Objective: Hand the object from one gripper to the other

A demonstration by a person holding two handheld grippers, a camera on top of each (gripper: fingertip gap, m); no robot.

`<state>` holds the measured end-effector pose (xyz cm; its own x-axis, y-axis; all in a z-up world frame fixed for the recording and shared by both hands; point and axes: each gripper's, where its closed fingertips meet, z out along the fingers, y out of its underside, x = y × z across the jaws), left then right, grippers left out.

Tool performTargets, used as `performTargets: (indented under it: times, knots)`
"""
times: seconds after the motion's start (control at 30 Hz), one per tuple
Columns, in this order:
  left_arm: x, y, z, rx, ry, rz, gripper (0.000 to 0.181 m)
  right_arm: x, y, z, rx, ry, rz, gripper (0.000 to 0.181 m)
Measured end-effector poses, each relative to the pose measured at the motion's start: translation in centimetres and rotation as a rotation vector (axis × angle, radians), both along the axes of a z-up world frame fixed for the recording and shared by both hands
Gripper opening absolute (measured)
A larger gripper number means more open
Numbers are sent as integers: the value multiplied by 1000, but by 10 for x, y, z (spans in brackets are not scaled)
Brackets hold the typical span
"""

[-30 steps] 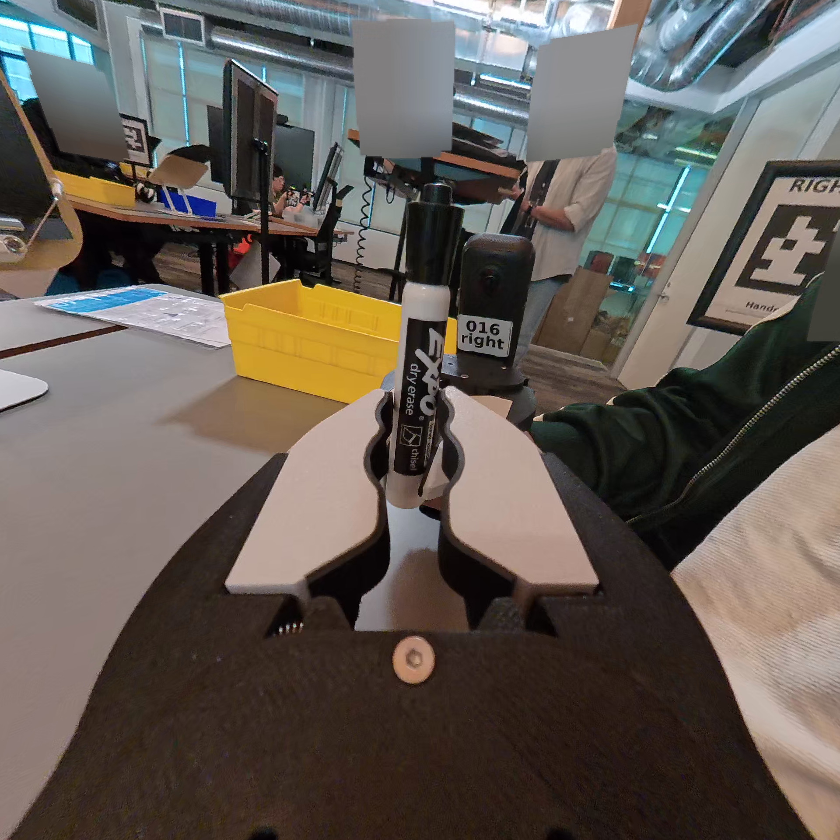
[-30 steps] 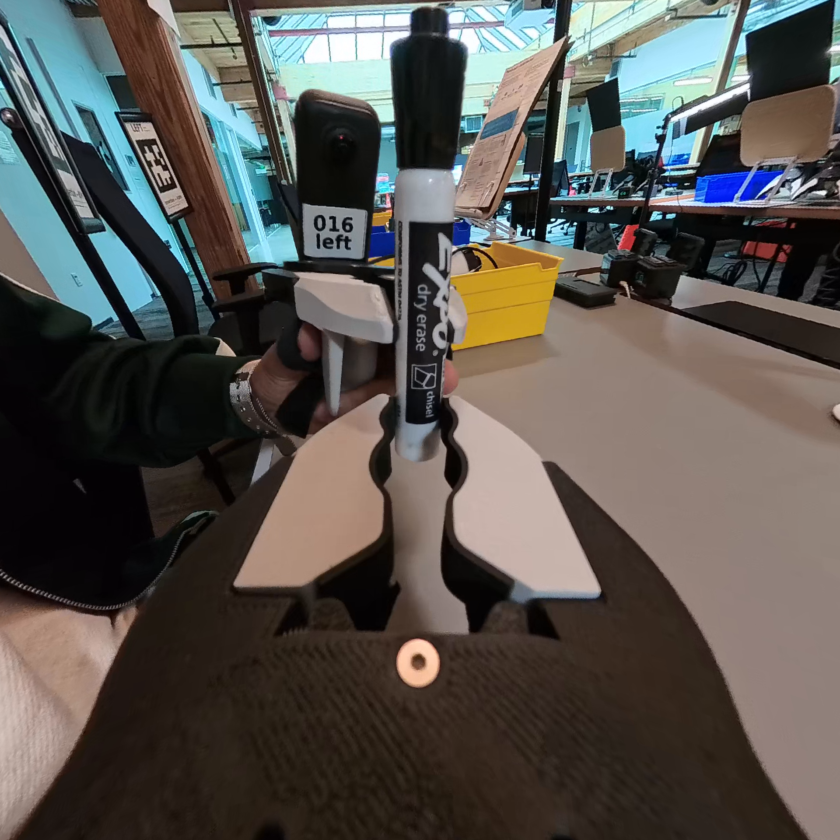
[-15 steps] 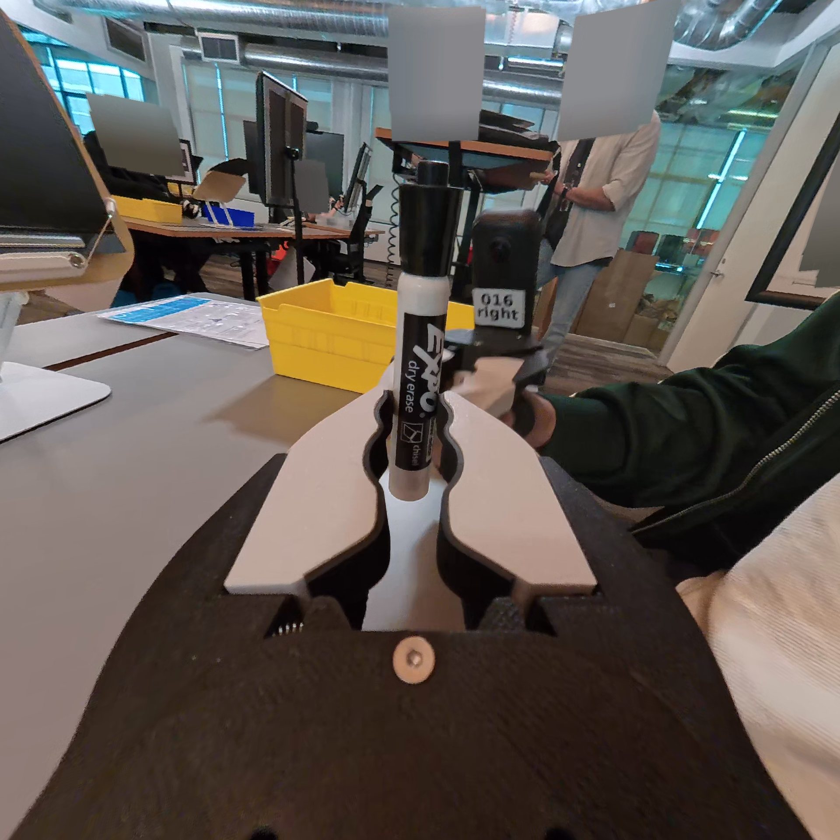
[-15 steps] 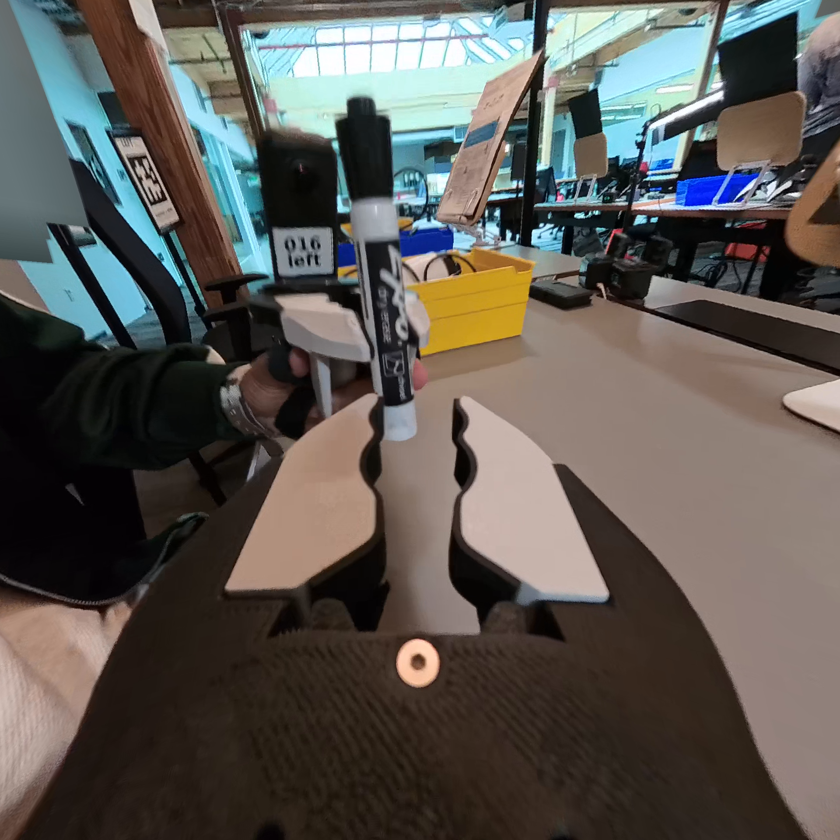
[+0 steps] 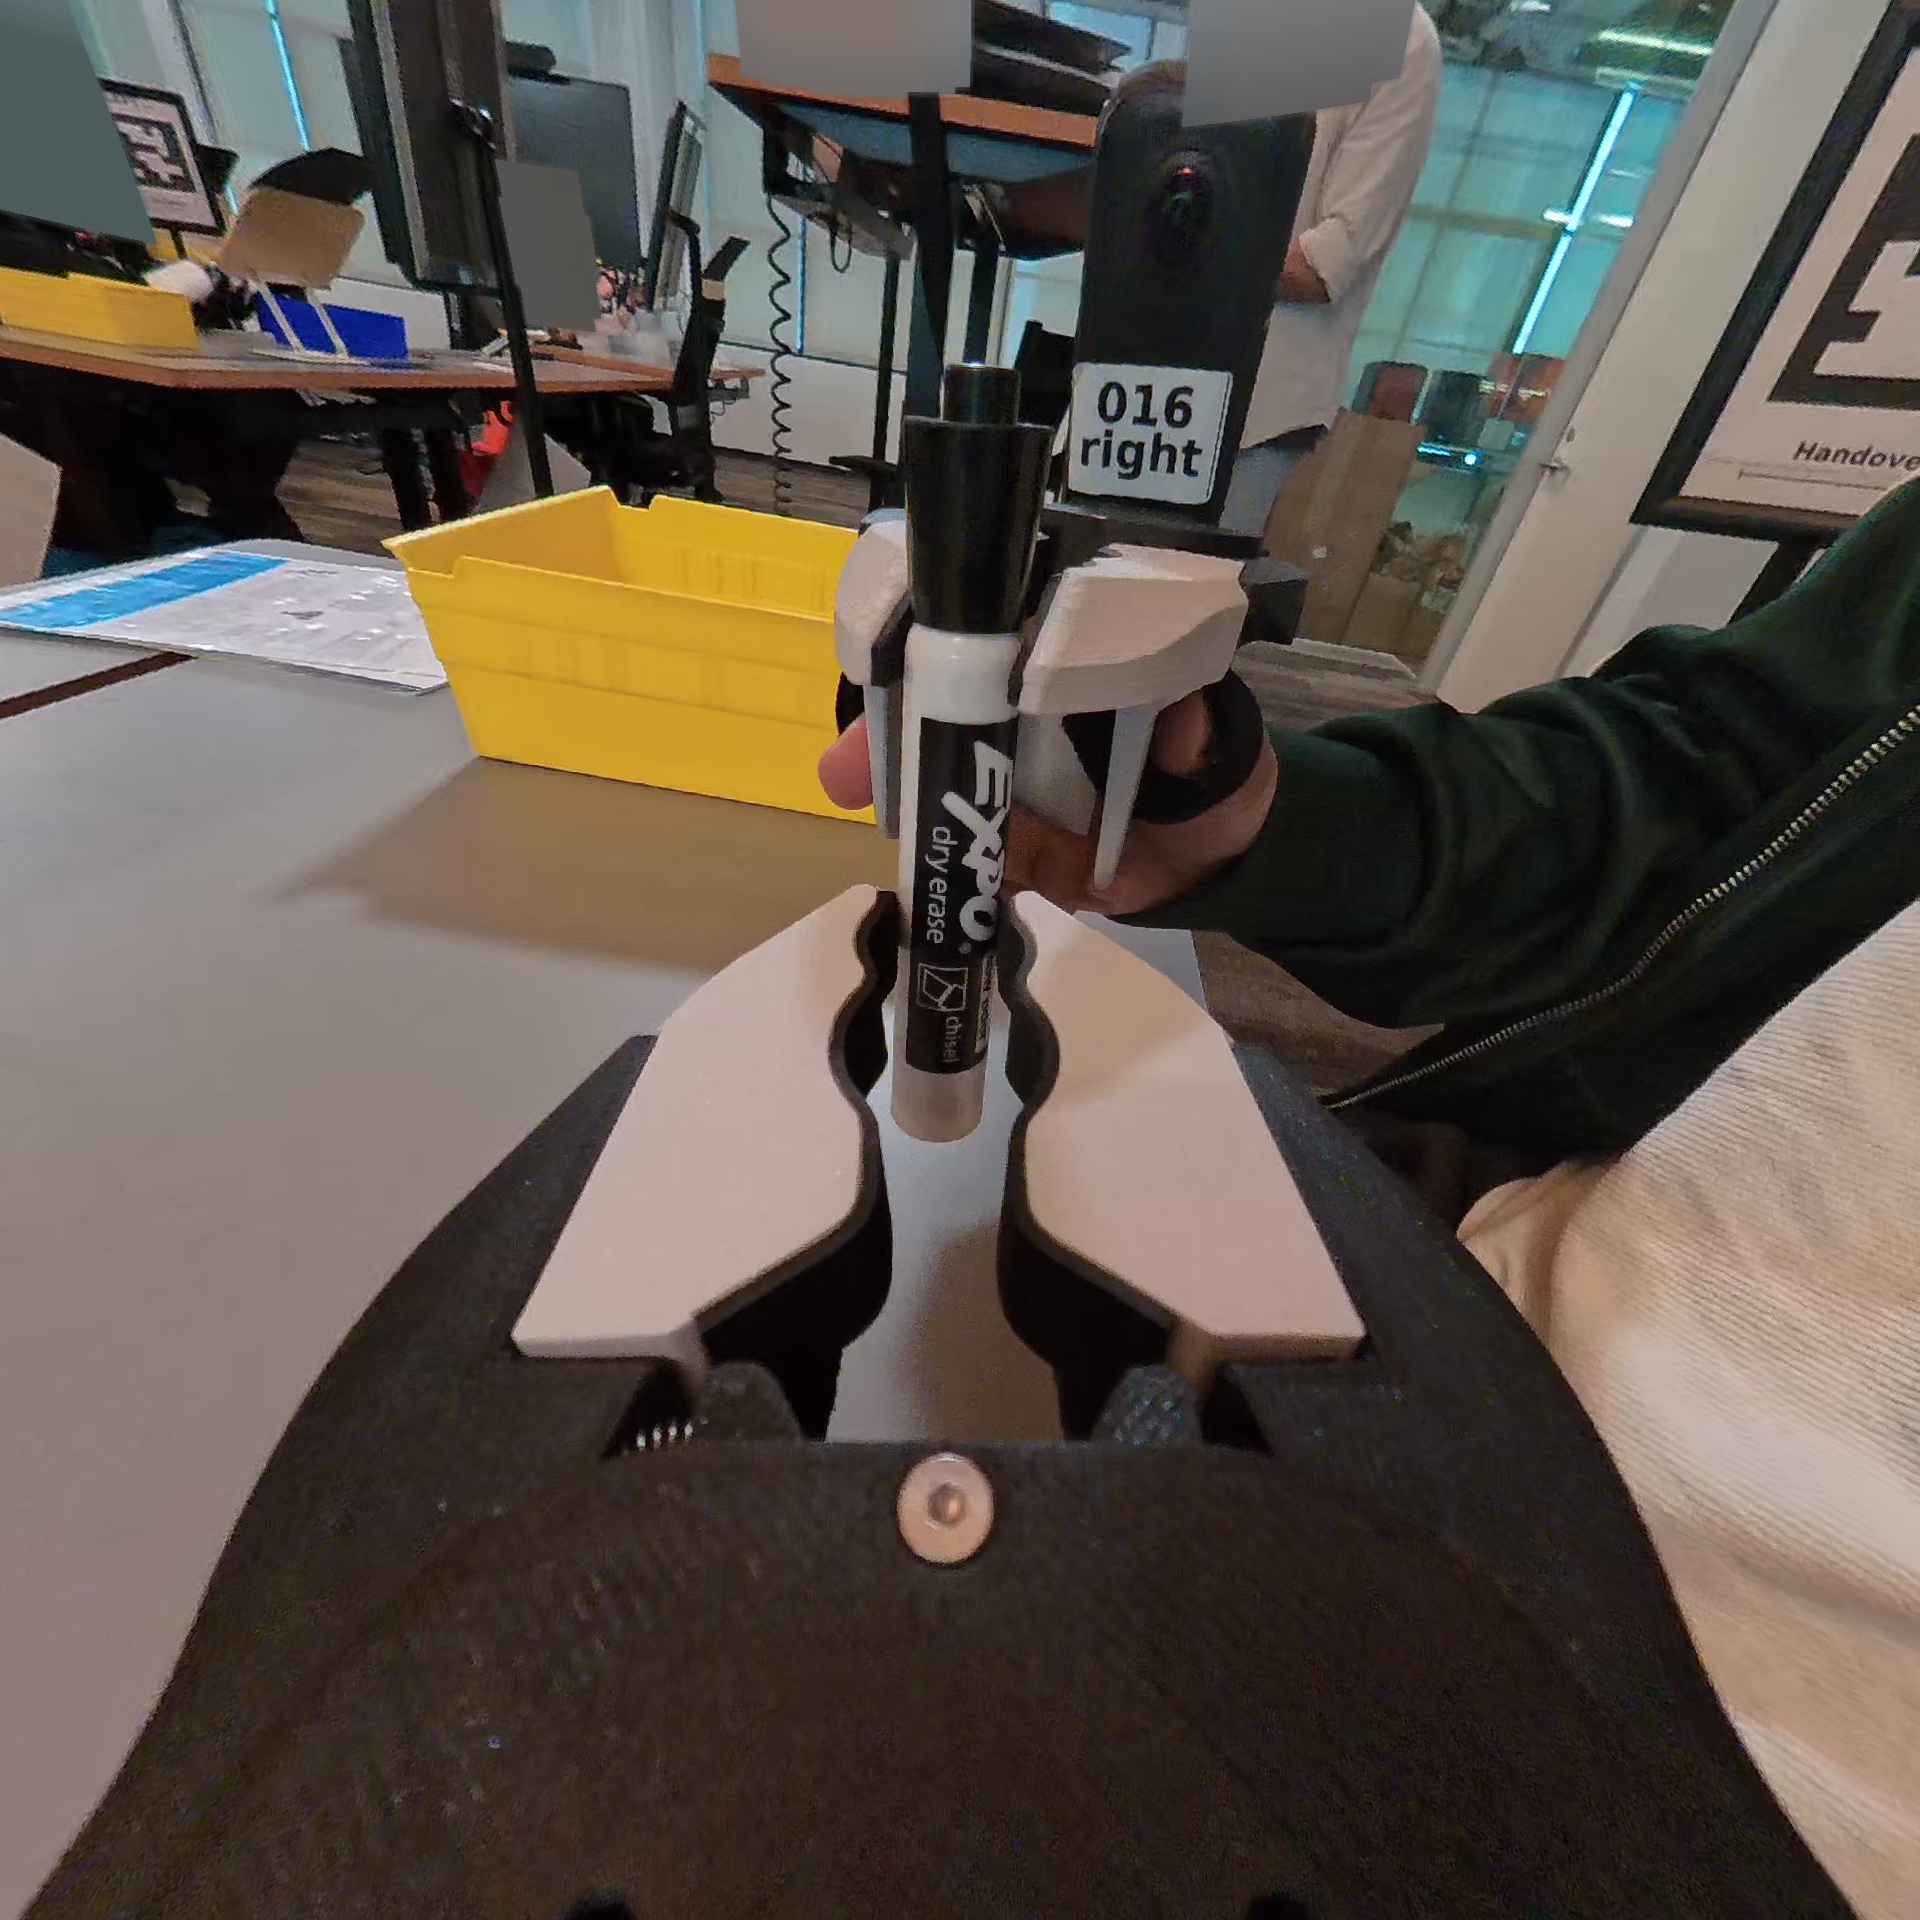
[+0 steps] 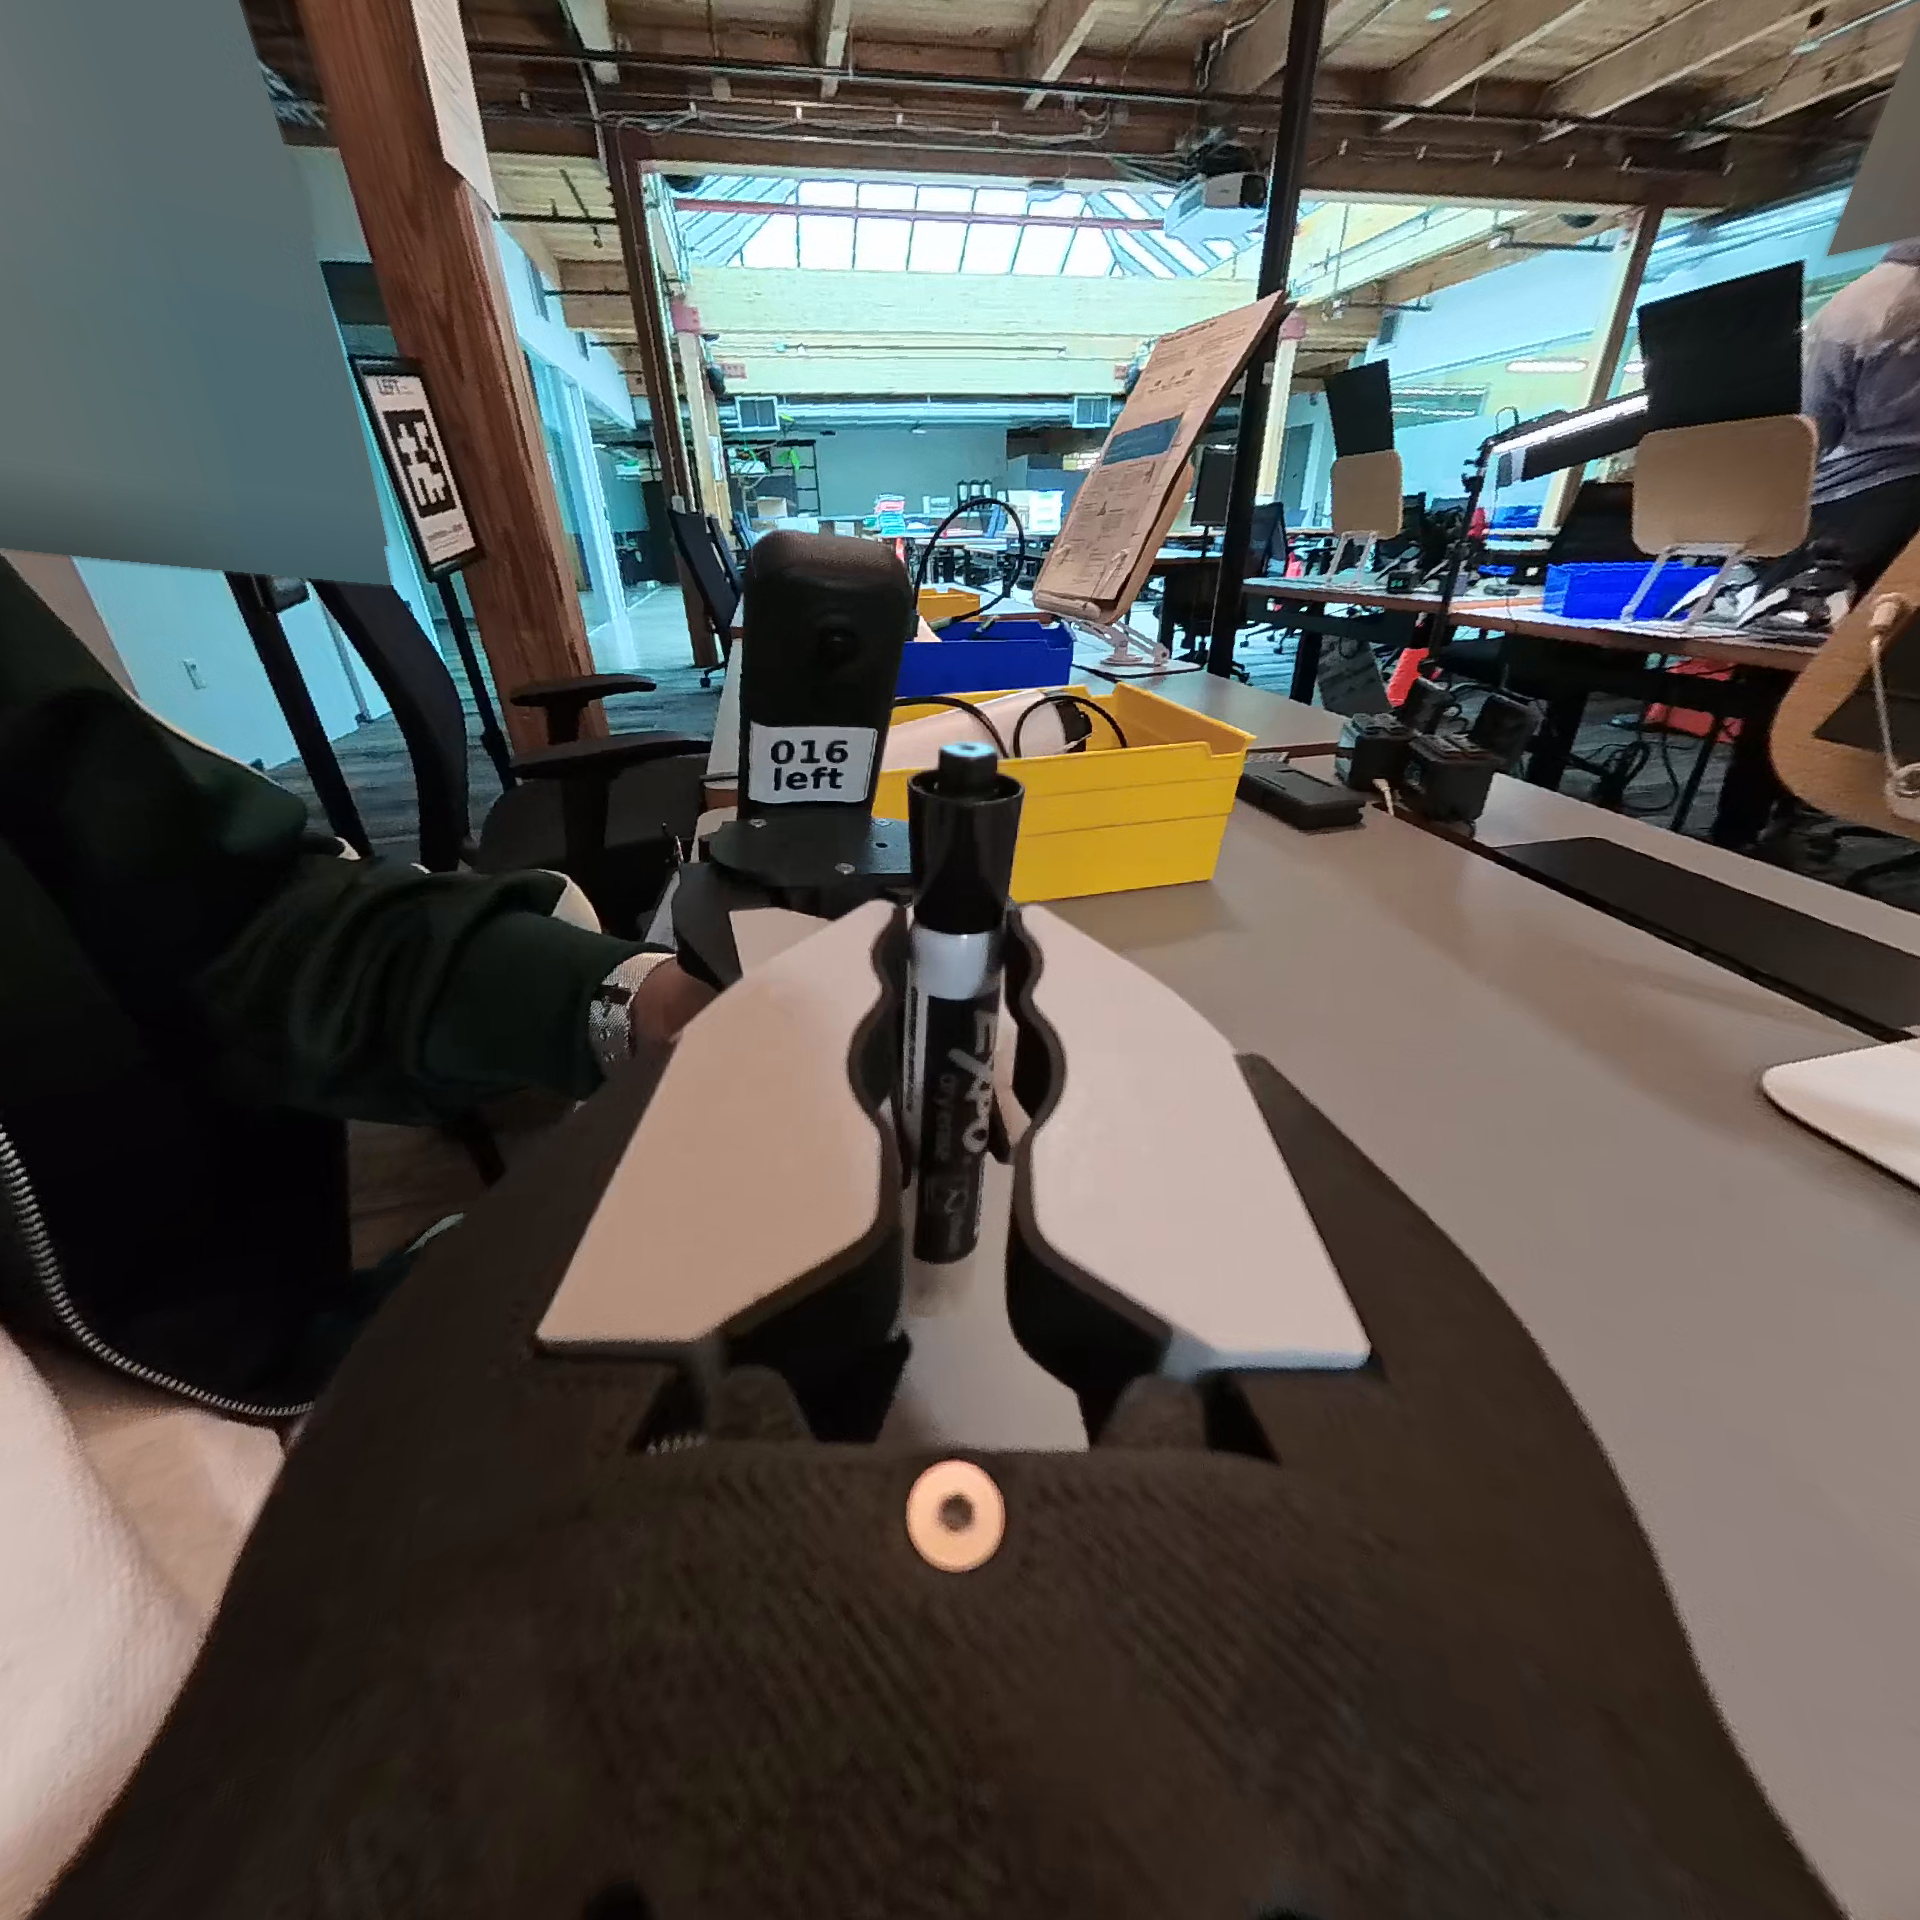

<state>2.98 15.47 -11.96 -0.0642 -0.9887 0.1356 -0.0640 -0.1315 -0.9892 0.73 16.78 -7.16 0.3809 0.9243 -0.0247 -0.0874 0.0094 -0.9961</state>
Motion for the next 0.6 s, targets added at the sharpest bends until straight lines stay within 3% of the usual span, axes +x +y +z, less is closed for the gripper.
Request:
performTargets:
  times: [0.53,0.6]
  knots:
    - [-3,3,-5,-45,-1,-16,22,1,2,-4,-14,-2,-5,18]
    - [-4,5,-9,-75,26,-20,34,4,5,-4,-25,8,-20,18]
